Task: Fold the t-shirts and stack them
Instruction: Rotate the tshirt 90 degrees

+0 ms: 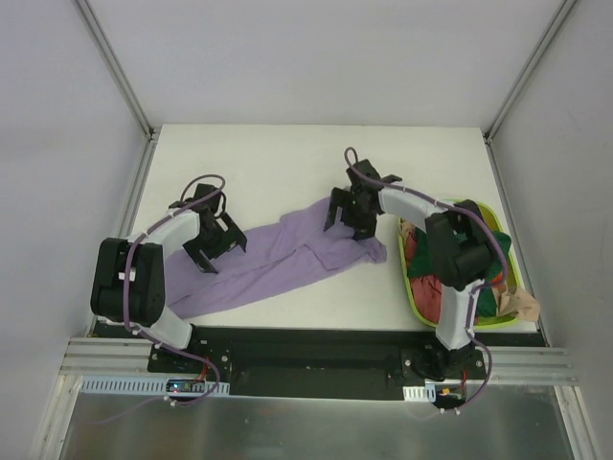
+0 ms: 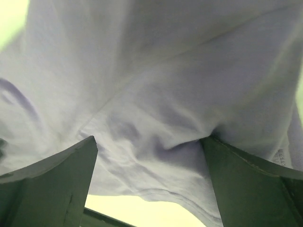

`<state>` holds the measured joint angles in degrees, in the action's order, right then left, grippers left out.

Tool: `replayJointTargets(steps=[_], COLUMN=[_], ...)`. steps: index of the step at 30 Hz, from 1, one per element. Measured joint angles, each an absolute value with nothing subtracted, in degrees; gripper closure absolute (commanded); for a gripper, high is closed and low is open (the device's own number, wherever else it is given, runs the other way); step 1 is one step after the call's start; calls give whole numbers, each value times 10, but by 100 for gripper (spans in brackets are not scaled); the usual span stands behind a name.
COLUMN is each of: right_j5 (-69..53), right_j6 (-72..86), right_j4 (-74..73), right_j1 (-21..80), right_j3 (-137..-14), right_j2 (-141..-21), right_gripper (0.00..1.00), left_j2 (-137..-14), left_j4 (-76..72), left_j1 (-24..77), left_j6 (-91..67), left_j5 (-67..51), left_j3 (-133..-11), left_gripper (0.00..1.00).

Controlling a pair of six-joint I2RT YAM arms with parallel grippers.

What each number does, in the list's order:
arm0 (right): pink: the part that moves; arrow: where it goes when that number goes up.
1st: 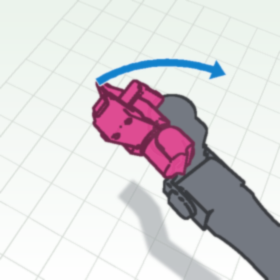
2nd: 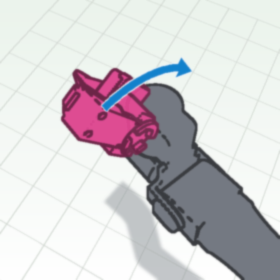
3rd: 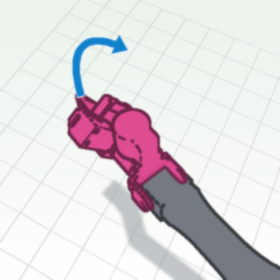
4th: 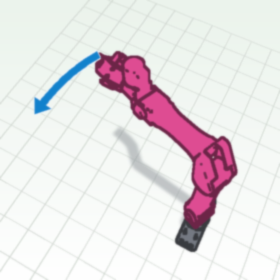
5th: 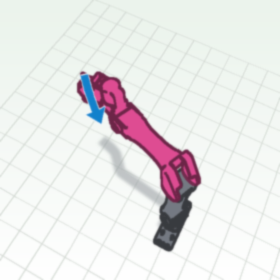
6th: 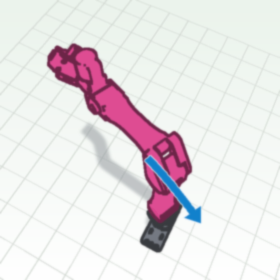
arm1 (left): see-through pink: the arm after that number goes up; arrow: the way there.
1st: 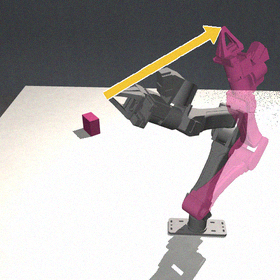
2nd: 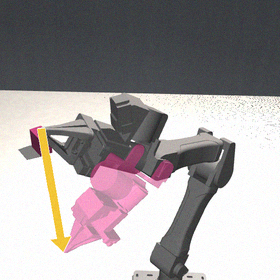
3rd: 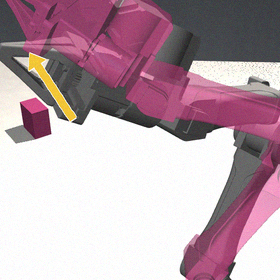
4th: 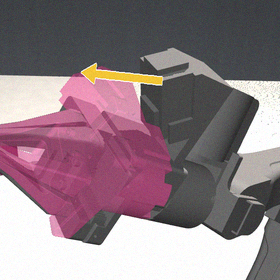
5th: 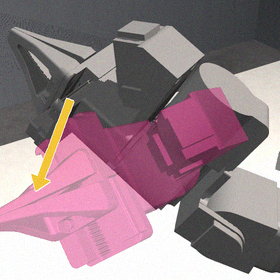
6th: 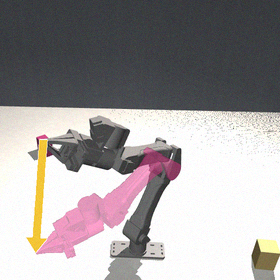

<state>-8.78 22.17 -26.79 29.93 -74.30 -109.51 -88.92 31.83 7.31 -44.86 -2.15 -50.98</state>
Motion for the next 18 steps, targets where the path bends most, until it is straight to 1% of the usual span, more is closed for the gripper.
replayJointTargets(steps=[3, 5, 7, 10, 13, 18], right_j5=[-124, -146, -158, -172, -178, -166], right_j6=[213, 195, 181, 167, 154, 119], right_j4=[-281, -322, -331, -356, -376, -410], right_j1=[263, 244, 234, 230, 230, 230], right_j3=[-869, -1023, -1137, -1254, -1291, -1304], right_j2=[-1182, -1278, -1349, -1417, -1433, -1426], right_gripper=[4, 4, 4, 4, 4, 4], left_j2=[-879, -869, -864, -861, -860, -860], left_j4=[318, 316, 316, 316, 317, 322], left_j1=[96, 115, 136, 182, 221, 269], left_j6=[-477, -497, -512, -533, -536, -531], left_j5=[-22, -25, -30, -32, -33, -35], left_j3=[-505, -495, -483, -472, -471, -482], left_gripper=[1, 1, 1, 1, 1, 1])
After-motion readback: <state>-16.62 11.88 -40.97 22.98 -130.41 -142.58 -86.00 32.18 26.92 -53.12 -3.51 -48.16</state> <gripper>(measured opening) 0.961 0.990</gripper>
